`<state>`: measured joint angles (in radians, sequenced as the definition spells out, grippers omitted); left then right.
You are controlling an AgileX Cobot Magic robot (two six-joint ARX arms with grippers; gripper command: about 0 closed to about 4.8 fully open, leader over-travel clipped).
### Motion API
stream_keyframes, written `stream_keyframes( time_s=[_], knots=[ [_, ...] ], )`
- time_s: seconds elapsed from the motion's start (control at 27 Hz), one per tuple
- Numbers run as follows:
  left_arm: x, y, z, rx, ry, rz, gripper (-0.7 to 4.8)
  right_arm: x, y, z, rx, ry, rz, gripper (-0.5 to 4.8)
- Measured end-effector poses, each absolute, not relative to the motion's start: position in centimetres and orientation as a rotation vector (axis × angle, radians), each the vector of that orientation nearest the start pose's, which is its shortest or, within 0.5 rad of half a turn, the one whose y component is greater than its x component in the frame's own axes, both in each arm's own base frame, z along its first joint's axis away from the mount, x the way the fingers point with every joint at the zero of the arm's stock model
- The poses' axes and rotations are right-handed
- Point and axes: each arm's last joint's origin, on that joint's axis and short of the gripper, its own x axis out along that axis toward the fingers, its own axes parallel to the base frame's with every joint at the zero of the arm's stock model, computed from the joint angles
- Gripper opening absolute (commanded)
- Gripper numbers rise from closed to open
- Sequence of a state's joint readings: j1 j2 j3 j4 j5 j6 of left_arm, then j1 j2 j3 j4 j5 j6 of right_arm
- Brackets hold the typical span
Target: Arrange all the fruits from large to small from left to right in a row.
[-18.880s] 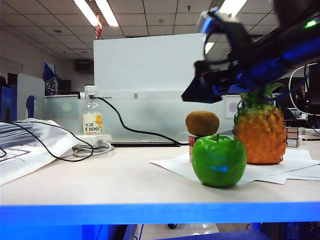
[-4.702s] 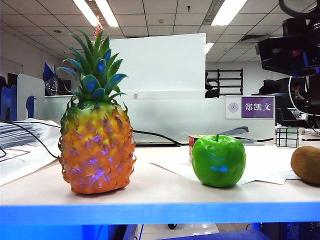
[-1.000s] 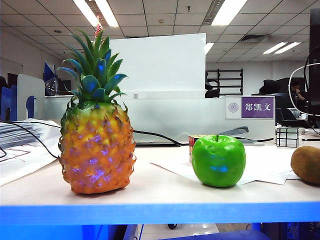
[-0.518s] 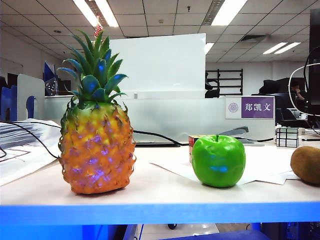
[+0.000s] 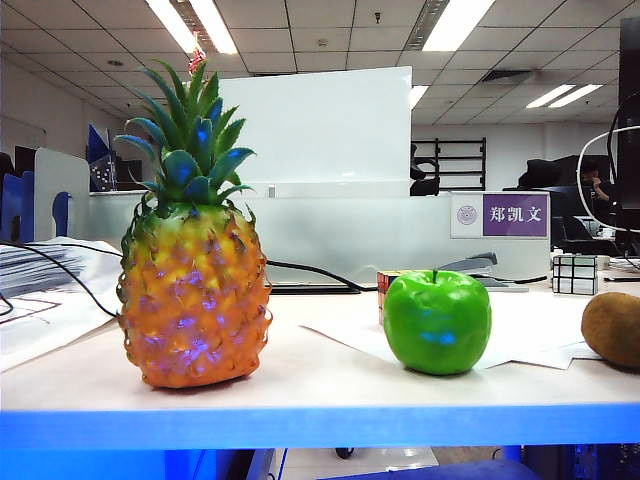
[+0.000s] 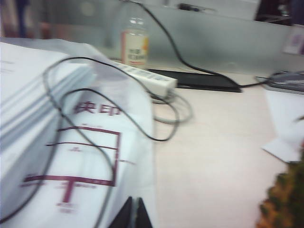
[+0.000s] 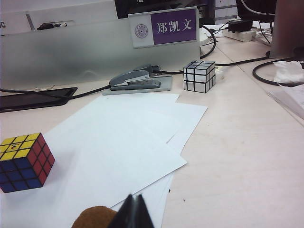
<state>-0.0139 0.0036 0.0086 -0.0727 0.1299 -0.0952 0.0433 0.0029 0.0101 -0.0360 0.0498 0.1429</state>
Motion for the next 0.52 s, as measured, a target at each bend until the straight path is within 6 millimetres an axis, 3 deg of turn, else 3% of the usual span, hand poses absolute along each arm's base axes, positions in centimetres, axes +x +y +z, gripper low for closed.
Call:
stream_keyframes(
  time_s=[0.3, 0.52],
  knots=[
    [9.7, -0.1, 16.0, -0.070, 0.059, 0.002, -0.06, 9.7, 0.3, 16.3, 0.142, 0.028, -0.009, -0.01],
    [9.7, -0.1, 17.0, -0.020, -0.044, 0.009, -0.05, 9.7, 0.3, 16.3, 0.142, 0.028, -0.009, -0.01]
  ],
)
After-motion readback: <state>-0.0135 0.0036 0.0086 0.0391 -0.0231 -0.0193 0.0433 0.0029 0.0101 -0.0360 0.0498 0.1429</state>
